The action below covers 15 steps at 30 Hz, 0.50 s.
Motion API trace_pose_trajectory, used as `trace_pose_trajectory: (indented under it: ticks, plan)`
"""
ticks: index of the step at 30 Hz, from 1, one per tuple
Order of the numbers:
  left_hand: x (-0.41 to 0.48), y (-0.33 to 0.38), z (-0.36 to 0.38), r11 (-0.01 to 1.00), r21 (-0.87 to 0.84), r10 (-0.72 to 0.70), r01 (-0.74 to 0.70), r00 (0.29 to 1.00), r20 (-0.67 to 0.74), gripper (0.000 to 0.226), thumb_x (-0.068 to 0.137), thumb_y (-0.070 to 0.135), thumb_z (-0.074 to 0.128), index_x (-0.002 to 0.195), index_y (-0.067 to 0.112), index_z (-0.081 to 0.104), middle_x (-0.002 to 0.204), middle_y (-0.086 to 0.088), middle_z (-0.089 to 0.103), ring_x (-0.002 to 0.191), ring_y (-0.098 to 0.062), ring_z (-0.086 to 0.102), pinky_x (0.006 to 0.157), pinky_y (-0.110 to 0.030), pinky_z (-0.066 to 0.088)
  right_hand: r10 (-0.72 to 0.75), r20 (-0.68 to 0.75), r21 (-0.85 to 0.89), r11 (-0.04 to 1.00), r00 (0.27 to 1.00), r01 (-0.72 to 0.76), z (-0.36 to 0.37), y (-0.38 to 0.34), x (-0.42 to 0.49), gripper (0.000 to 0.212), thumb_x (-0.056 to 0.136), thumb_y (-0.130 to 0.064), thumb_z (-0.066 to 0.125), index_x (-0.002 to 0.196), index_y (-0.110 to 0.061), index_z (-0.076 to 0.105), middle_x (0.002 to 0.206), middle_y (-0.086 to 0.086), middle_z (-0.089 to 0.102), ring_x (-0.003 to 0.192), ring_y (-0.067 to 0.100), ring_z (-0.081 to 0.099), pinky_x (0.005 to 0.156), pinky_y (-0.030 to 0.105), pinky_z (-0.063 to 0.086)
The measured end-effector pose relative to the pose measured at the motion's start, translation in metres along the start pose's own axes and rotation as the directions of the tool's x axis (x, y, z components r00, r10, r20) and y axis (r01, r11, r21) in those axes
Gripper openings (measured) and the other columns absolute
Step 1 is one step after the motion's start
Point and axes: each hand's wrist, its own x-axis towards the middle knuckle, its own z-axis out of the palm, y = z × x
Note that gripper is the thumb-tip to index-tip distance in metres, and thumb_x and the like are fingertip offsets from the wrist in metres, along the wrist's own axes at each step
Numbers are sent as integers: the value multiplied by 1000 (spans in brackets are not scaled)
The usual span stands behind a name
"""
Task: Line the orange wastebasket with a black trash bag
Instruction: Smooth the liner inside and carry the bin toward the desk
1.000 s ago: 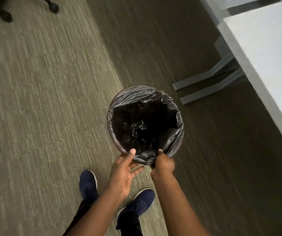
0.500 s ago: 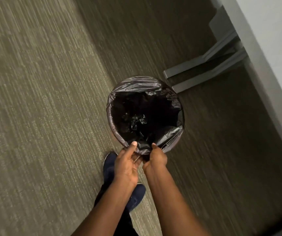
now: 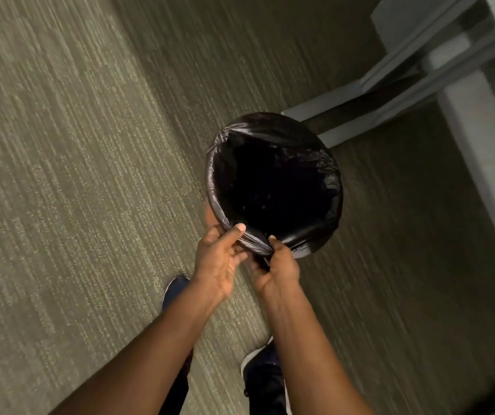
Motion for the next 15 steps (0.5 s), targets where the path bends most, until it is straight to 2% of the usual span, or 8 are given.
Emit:
trace_pose_trajectory:
  ticks: [1, 4, 6, 8, 10, 13, 15]
  plan:
    - [11, -1, 2, 1000, 9, 14, -14, 1000, 23, 12, 90, 7, 68, 94, 17, 65, 79, 1, 77, 75, -16, 75, 80, -40, 56, 18, 47, -29, 999, 999, -17, -1, -5, 10, 18, 96, -20, 66, 101, -3, 65, 97, 18, 72, 78, 28, 70, 81, 44, 60]
    - [46, -4, 11, 998, 34, 46, -49, 996, 73, 13, 90, 8, 67, 100, 17, 62, 78, 2, 78, 74, -16, 76, 69, -40, 60, 58, 141, -149, 988, 988, -37, -22, -22, 43, 62, 88, -61, 62, 116, -6, 66, 112, 19, 72, 92, 30, 71, 83, 41, 57]
    - [67, -6, 18, 998, 45, 46, -51, 994, 103, 17, 91, 8, 66, 103, 19, 62, 82, 1, 79, 77, -19, 77, 62, -42, 61, 69, 178, -142, 989, 982, -44, -37, -38, 65, 78, 83, -73, 58, 119, -4, 64, 107, 23, 71, 99, 35, 69, 83, 45, 56]
    - [86, -12, 28, 997, 63, 26, -33, 993, 114, 15, 91, 6, 65, 98, 20, 63, 81, 0, 79, 75, -18, 77, 59, -39, 60, 69, 201, -84, 995, 977, -53, -54, -57, 85, 77, 84, -68, 60, 124, -2, 61, 94, 25, 73, 96, 39, 69, 78, 45, 59]
    - [102, -22, 42, 994, 104, 15, -30, 991, 136, 14, 92, 5, 63, 95, 18, 64, 79, 0, 79, 76, -18, 75, 64, -38, 60, 77, 232, -76, 995, 970, -61, -67, -74, 101, 69, 91, -54, 60, 134, 0, 57, 89, 25, 73, 89, 39, 70, 72, 43, 63]
    - [121, -35, 68, 983, 180, -3, -31, 982, 186, 12, 91, 4, 63, 91, 16, 64, 80, -3, 76, 77, -20, 70, 66, -34, 56, 38, 225, -85, 996, 974, -19, -80, -90, 121, 55, 100, -32, 52, 142, 3, 52, 93, 24, 72, 77, 35, 73, 63, 39, 63]
    - [132, -43, 88, 972, 229, -9, -41, 977, 213, 9, 91, 5, 64, 91, 14, 64, 85, -5, 73, 73, -18, 67, 59, -29, 55, -19, 210, -60, 998, 978, 33, -85, -102, 133, 49, 103, -25, 49, 144, 3, 50, 111, 25, 69, 86, 35, 71, 63, 39, 63]
